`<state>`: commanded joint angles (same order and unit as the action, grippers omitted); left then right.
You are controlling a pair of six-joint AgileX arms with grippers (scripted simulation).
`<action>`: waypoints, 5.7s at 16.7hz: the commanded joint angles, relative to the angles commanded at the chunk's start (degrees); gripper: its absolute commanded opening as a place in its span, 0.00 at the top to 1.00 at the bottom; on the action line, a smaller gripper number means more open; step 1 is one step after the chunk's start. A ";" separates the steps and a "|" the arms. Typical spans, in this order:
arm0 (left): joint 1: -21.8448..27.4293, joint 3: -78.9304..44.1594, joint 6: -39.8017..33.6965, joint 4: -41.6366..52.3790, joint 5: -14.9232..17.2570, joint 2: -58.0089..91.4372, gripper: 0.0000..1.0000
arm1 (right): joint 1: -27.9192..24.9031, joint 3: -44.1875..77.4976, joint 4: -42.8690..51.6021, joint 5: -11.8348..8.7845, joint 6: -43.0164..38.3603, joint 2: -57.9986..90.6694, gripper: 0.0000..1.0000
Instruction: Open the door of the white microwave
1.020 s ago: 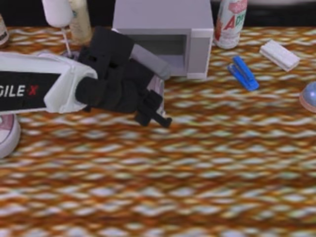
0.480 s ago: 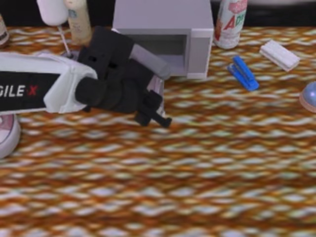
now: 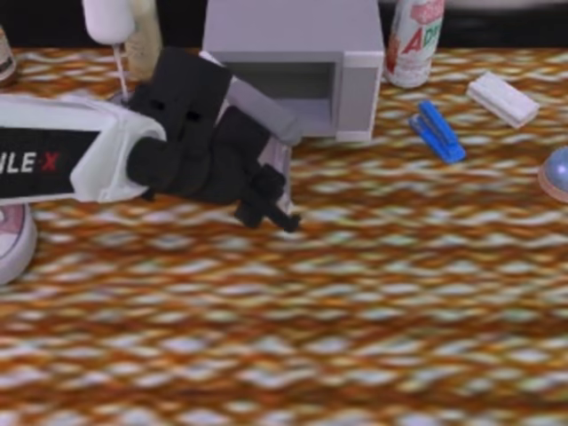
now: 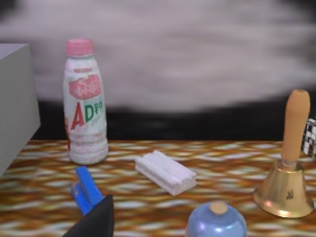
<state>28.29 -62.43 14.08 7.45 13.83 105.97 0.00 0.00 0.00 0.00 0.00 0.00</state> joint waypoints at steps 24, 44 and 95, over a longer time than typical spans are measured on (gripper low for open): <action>-0.40 0.23 0.76 0.20 0.48 -0.10 1.00 | 0.00 0.00 0.00 0.00 0.00 0.00 0.00; -2.06 0.92 4.64 1.25 3.42 -0.77 1.00 | 0.00 0.00 0.00 0.00 0.00 0.00 0.00; -3.80 1.57 9.28 3.13 7.16 -1.19 1.00 | 0.00 0.00 0.00 0.00 0.00 0.00 0.00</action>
<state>24.49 -60.86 23.36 10.58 20.99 104.78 0.00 0.00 0.00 0.00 0.00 0.00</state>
